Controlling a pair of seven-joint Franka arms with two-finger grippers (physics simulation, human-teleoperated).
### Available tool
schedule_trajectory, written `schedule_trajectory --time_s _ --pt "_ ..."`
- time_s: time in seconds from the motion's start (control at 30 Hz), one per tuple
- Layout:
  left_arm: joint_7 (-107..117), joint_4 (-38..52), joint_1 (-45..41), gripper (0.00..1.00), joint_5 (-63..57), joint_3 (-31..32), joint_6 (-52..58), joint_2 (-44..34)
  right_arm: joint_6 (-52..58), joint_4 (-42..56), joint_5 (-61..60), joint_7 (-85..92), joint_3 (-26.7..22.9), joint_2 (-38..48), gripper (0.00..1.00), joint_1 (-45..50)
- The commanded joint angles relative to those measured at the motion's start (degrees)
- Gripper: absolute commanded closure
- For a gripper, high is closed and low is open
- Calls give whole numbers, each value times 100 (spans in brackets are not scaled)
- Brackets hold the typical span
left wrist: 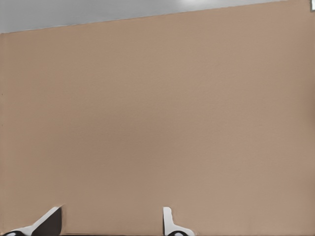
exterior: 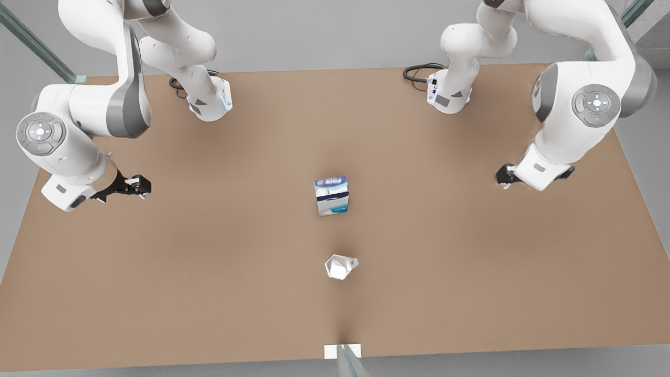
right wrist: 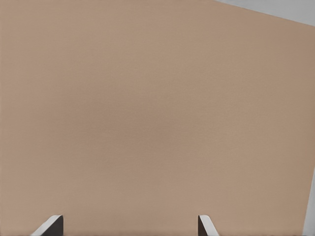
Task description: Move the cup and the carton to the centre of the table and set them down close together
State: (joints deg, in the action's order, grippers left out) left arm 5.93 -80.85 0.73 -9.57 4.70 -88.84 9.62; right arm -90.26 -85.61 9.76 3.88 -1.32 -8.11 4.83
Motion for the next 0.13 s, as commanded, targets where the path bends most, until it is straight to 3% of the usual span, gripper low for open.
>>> schedule_trajectory --time_s 0.0,0.07,0.1 --pt "-22 -1 -82 0 324 -30 -2 -13 0 0 0 -1 0 3 0 0" --pt "-31 -1 -363 0 614 -742 -2 -13 0 0 0 -1 0 3 0 0" --pt "-31 -1 -355 0 622 -742 7 -13 0 0 0 -1 0 -6 0 0"
